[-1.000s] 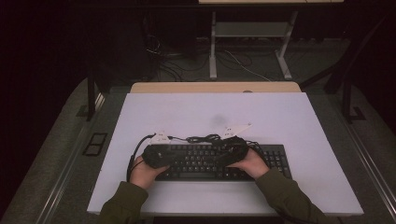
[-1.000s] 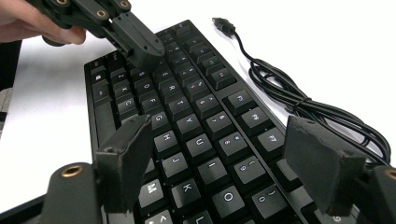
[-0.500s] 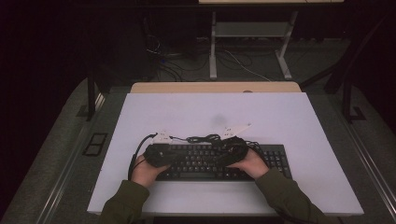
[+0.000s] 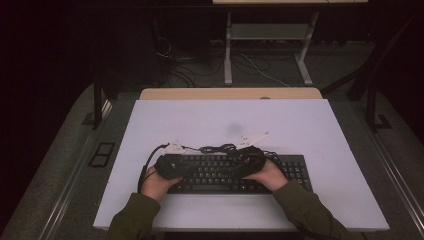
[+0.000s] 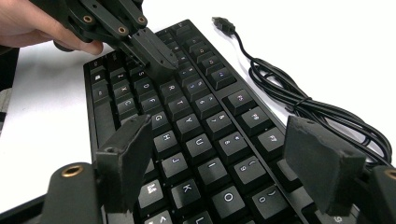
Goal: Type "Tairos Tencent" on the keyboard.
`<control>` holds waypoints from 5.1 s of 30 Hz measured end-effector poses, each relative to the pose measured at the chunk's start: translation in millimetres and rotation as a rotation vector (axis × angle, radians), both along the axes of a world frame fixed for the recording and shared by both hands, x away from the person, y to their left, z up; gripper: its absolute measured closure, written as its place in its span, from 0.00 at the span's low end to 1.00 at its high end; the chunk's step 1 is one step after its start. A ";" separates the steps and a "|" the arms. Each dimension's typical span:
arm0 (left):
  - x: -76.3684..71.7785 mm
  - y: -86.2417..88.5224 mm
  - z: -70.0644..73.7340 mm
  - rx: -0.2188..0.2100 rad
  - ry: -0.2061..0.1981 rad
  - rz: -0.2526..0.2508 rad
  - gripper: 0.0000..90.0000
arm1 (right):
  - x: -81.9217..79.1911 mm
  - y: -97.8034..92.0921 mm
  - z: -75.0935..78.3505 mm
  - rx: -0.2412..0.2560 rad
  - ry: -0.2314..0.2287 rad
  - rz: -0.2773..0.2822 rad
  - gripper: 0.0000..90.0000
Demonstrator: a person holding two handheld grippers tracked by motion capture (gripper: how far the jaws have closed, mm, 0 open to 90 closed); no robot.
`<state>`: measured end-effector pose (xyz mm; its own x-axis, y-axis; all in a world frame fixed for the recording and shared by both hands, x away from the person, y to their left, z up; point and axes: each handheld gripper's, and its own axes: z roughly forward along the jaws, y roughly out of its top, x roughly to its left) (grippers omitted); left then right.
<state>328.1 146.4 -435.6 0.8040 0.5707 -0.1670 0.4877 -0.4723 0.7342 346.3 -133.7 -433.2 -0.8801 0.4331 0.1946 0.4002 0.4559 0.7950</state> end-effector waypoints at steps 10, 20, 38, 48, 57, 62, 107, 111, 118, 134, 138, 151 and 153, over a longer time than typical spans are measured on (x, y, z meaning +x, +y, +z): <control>-1.8 1.5 3.7 -0.009 -0.015 -0.001 0.99 | 0.1 -0.7 0.8 0.002 -0.001 -0.004 0.27; -3.2 3.1 6.6 -0.020 -0.023 0.004 0.99 | 0.2 -0.8 1.0 0.006 -0.002 -0.005 0.27; -11.0 6.2 12.6 -0.033 -0.038 0.021 0.87 | -3.5 -0.1 3.8 0.020 0.017 0.034 0.49; -13.8 5.1 13.8 -0.032 -0.047 0.034 0.72 | -8.3 3.1 4.8 0.019 0.029 0.069 0.72; -14.3 4.8 12.8 -0.028 -0.053 0.046 0.58 | -11.6 5.9 4.6 0.014 0.039 0.107 0.91; -14.3 4.7 12.6 -0.031 -0.056 0.053 0.52 | -14.4 9.7 2.7 0.008 0.051 0.129 0.98; -13.2 3.8 8.8 -0.045 -0.073 0.066 0.35 | -21.4 25.3 -6.2 -0.086 0.062 0.162 0.99; -13.2 3.9 9.1 -0.045 -0.074 0.067 0.35 | -21.0 24.1 -4.4 -0.076 0.064 0.152 0.99; -13.2 3.8 9.2 -0.044 -0.075 0.067 0.35 | -19.1 21.1 -3.4 -0.059 0.065 0.150 0.99; -11.9 2.1 10.6 -0.044 -0.076 0.050 0.45 | -13.9 9.7 2.0 -0.020 0.053 0.116 0.67; -11.8 0.0 10.9 -0.046 -0.074 0.048 0.50 | -12.5 7.4 2.4 -0.014 0.054 0.108 0.61; -8.5 -6.5 10.2 -0.061 -0.054 0.032 0.72 | -6.0 -1.3 0.5 -0.013 0.031 0.048 0.37; -8.1 -8.0 10.2 -0.061 -0.050 0.028 0.77 | -5.1 -2.4 -0.2 -0.014 0.021 0.040 0.35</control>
<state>320.0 138.3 -425.4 0.7961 0.5830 -0.1623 0.4622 -0.4127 0.7849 341.2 -136.1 -433.4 -0.8923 0.4008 0.2076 0.3983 0.4827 0.7800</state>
